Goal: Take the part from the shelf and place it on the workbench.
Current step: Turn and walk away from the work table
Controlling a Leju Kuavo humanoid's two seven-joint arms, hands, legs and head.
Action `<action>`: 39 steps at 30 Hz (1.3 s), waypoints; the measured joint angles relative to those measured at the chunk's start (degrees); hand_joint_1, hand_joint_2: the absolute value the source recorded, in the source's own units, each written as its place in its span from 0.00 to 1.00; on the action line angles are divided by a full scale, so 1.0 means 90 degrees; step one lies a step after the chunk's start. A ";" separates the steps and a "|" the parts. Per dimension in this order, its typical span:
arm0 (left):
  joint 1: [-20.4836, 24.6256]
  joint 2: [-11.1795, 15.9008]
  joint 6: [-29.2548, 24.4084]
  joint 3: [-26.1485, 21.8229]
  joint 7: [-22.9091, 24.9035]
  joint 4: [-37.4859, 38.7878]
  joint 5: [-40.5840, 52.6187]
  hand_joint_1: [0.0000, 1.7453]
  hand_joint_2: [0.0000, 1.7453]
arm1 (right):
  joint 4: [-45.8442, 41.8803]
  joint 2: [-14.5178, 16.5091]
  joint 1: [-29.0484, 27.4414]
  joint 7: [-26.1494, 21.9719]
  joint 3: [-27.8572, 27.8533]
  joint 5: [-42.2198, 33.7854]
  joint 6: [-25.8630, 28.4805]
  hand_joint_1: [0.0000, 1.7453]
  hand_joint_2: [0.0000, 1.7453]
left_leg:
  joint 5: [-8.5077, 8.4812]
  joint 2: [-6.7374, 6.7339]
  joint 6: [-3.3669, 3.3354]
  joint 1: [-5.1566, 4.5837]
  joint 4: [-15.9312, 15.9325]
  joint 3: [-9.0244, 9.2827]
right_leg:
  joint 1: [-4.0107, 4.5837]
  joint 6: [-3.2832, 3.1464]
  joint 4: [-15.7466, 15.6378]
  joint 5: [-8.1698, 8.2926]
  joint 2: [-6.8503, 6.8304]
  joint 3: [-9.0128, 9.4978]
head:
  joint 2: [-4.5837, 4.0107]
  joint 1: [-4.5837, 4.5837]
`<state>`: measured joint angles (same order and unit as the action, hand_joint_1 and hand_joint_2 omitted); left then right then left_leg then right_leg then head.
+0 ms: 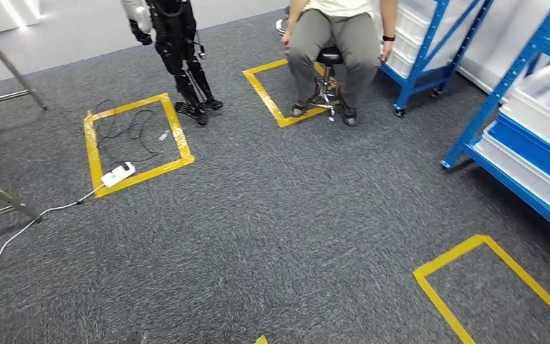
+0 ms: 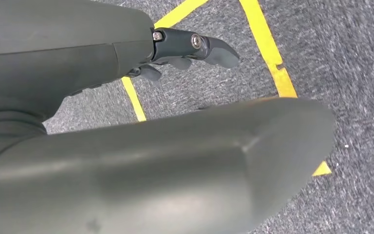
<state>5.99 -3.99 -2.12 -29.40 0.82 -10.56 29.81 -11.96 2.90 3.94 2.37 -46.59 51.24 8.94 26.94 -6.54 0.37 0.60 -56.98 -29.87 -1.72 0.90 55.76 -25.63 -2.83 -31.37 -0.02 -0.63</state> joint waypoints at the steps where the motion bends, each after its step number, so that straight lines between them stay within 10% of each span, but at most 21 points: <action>1: -0.0001 0.0000 0.0000 -0.0001 -0.0001 0.0001 0.0000 0.00 0.00 | 0.0000 0.0001 -0.0001 0.0001 -0.0003 0.0001 0.0000 0.00 1.00 | 0.0162 0.0182 0.0037 0.0021 -0.0200 -0.0073 | -0.0024 -0.0049 -0.0005 0.0025 0.0083 0.0007 | 0.0000 -0.0009; 3: -0.0029 0.0001 -0.0001 -0.0005 -0.0003 0.0002 -0.0002 0.00 0.00 | 0.0000 0.0004 0.0006 0.0001 -0.0005 0.0002 0.0000 0.00 1.00 | 0.0654 0.0589 0.0071 0.0042 -0.0983 -0.0394 | -0.0014 -0.0123 -0.0002 0.0070 0.0251 -0.0012 | 0.0000 -0.0018; 6: -0.0072 0.0000 -0.0004 -0.0027 -0.0004 0.0006 -0.0007 0.00 0.00 | 0.0000 0.0005 0.0000 0.0001 -0.0010 0.0004 0.0000 0.00 1.00 | 0.0957 0.0708 0.0042 0.0044 -0.1881 -0.0800 | 0.0044 -0.0162 0.0011 0.0097 0.0543 -0.0047 | 0.0000 -0.0015; 10: -0.0075 0.0002 -0.0003 -0.0050 -0.0002 0.0007 0.0004 0.00 0.00 | 0.0002 0.0016 -0.0004 0.0004 -0.0021 0.0005 0.0001 0.00 1.00 | 0.0141 0.1054 -0.0072 0.0062 -0.0463 -0.0166 | 0.0069 -0.0138 0.0058 0.0110 0.0913 -0.0054 | 0.0000 -0.0012; 12: -0.0070 0.0005 0.0004 -0.0060 0.0002 0.0007 0.0011 0.00 0.00 | 0.0005 0.0025 0.0000 0.0018 -0.0021 0.0015 0.0003 0.00 1.00 | 0.0048 0.1209 -0.0118 0.0048 -0.0112 -0.0033 | 0.0076 -0.0077 0.0066 0.0145 0.1039 -0.0113 | 0.0000 -0.0013; 16: -0.0038 -0.0021 0.0008 -0.0075 0.0004 0.0005 0.0024 0.00 0.00 | 0.0005 0.0012 -0.0032 0.0071 -0.0025 0.0058 0.0006 0.00 1.00 | -0.0106 0.0927 -0.0275 0.0040 0.0089 -0.0020 | 0.0115 0.0040 0.0230 0.0105 0.0959 -0.0344 | 0.0000 0.0005; 19: -0.0026 -0.0032 0.0006 -0.0089 0.0007 0.0005 0.0051 0.00 0.00 | 0.0005 0.0005 -0.0010 0.0075 -0.0027 0.0070 0.0012 0.00 1.00 | -0.0188 0.0651 -0.0350 0.0016 0.0171 -0.0059 | 0.0129 -0.0035 0.1395 -0.0450 0.0463 -0.0928 | 0.0000 0.0059; 21: -0.0025 -0.0036 0.0006 -0.0093 0.0014 0.0005 0.0070 0.00 0.00 | 0.0005 0.0002 -0.0012 0.0072 -0.0029 0.0073 0.0016 0.00 1.00 | -0.0195 0.0468 -0.0340 -0.0001 0.0168 -0.0092 | 0.0112 0.0010 0.1938 -0.0647 0.0393 -0.1140 | 0.0000 0.0058; 25: -0.0006 -0.0059 0.0002 -0.0095 0.0025 0.0005 0.0085 0.00 0.00 | 0.0005 -0.0018 -0.0008 0.0075 -0.0032 0.0095 0.0027 0.00 1.00 | -0.0186 0.0166 -0.0260 -0.0017 0.0135 -0.0095 | 0.0057 0.0203 0.0487 -0.0224 -0.0002 -0.0195 | 0.0000 0.0066; 27: 0.0014 -0.0062 -0.0008 -0.0098 0.0030 0.0005 0.0087 0.00 0.00 | 0.0005 -0.0021 0.0025 0.0072 -0.0030 0.0124 0.0029 0.00 1.00 | -0.0138 0.0037 -0.0162 -0.0043 0.0114 -0.0074 | 0.0078 0.0132 -0.0013 -0.0121 -0.0171 0.0075 | 0.0000 0.0038; 30: 0.0049 -0.0065 -0.0010 -0.0100 0.0016 0.0003 0.0087 0.00 0.00 | 0.0005 -0.0021 0.0011 0.0067 -0.0030 0.0172 0.0029 0.00 1.00 | -0.0037 -0.0085 -0.0015 -0.0001 0.0084 -0.0020 | 0.0089 -0.0069 -0.0072 -0.0107 0.0030 0.0057 | 0.0000 0.0000; 35: -0.0001 -0.0067 -0.0016 -0.0112 -0.0003 0.0006 0.0088 0.00 0.00 | 0.0005 -0.0026 0.0007 0.0088 -0.0030 0.0192 0.0029 0.00 1.00 | 0.1004 0.0661 0.0114 0.0080 -0.1643 -0.0689 | 0.0055 -0.0237 -0.0078 -0.0017 0.0434 0.0115 | 0.0000 -0.0035; 37: -0.0008 -0.0067 -0.0025 -0.0129 0.0003 0.0007 0.0092 0.00 0.00 | 0.0005 -0.0024 0.0003 0.0117 -0.0032 0.0183 0.0029 0.00 1.00 | 0.0953 0.0701 0.0080 0.0075 -0.1853 -0.0809 | 0.0102 -0.0238 -0.0074 -0.0019 0.0628 0.0139 | 0.0000 -0.0037; 39: -0.0005 -0.0065 -0.0027 -0.0144 0.0008 0.0006 0.0120 0.00 0.00 | 0.0005 -0.0018 -0.0001 0.0135 -0.0034 0.0170 0.0030 0.00 1.00 | 0.0426 0.0837 -0.0038 0.0057 -0.1112 -0.0531 | 0.0138 -0.0240 -0.0074 -0.0022 0.0825 0.0173 | 0.0000 -0.0037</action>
<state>5.95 -4.57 -2.37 -30.69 0.89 -10.50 30.89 -11.91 2.74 3.93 3.59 -46.89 52.77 9.21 30.77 0.99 0.03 1.11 -66.99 -34.65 -0.47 -1.26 55.09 -25.83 4.60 -29.82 -0.02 -0.96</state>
